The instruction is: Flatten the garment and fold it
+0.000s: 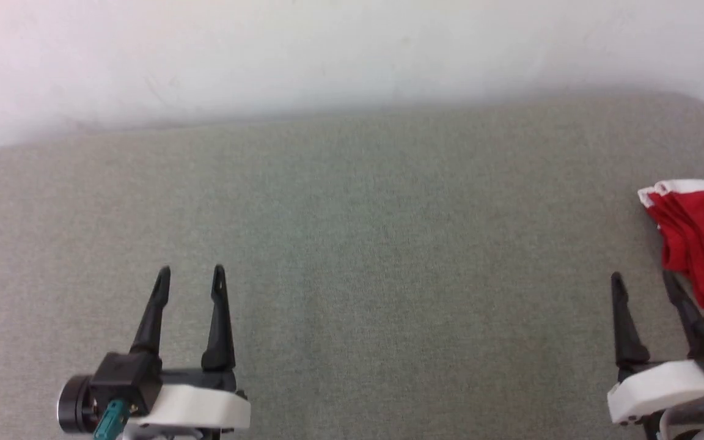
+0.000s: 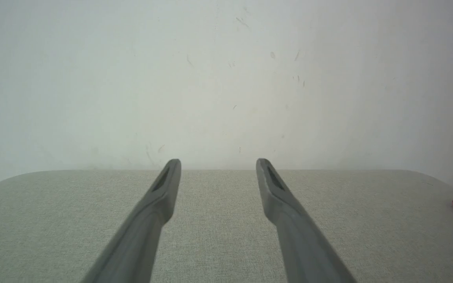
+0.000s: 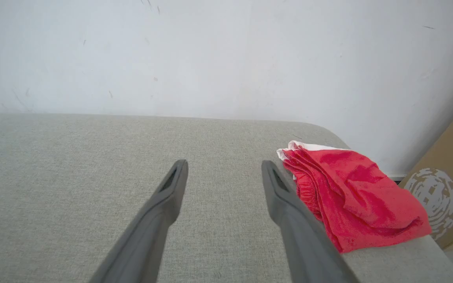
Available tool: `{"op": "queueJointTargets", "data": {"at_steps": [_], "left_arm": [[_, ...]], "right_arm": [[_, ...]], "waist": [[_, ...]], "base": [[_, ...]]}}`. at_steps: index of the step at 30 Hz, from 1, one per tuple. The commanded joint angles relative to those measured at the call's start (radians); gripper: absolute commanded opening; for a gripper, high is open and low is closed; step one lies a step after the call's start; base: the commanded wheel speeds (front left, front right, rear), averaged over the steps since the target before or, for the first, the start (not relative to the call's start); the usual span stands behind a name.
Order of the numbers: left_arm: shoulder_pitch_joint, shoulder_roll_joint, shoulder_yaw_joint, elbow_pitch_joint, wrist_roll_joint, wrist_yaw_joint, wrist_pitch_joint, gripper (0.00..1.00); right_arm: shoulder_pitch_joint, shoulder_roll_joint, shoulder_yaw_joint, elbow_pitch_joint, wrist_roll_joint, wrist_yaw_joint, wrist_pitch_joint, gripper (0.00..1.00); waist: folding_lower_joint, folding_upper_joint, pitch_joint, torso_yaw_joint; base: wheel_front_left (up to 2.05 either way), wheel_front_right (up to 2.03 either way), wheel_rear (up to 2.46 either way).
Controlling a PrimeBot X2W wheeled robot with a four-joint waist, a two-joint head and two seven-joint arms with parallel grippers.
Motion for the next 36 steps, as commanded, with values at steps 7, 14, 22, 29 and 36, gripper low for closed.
{"op": "queueJointTargets", "data": {"at_steps": [7,14,22,29,36], "left_arm": [[0.088,-0.075,0.099,0.021,-0.021,-0.081,-0.005,1.0],[0.144,-0.124,0.153,0.07,0.003,-0.145,-0.005,1.0],[0.159,-0.156,0.182,0.106,0.058,-0.182,-0.005,1.0],[0.147,-0.157,0.181,0.106,0.058,-0.184,0.002,0.0],[0.141,-0.157,0.182,0.107,0.065,-0.185,0.01,0.0]], "right_arm": [[0.032,0.003,0.032,-0.006,-0.052,-0.002,-0.132,1.0],[0.063,0.003,0.03,-0.065,-0.052,-0.002,-0.146,1.0],[0.089,0.003,0.045,-0.052,-0.027,-0.002,-0.147,1.0],[0.083,0.0,0.042,-0.051,-0.024,0.0,-0.14,0.0],[0.079,0.0,0.046,-0.05,-0.023,0.0,-0.132,0.0]], "waist": [[0.0002,0.0,-0.095,0.009],[0.0002,0.0,-0.123,0.01],[0.0002,0.0,-0.127,0.012],[0.0003,0.0,-0.124,0.013],[0.0004,0.0,-0.123,0.013]], "base": [[0.0,0.0,0.0],[0.0,0.0,0.0],[0.0,0.0,0.0],[0.0,0.0,0.0],[0.0,0.0,0.0]]}}
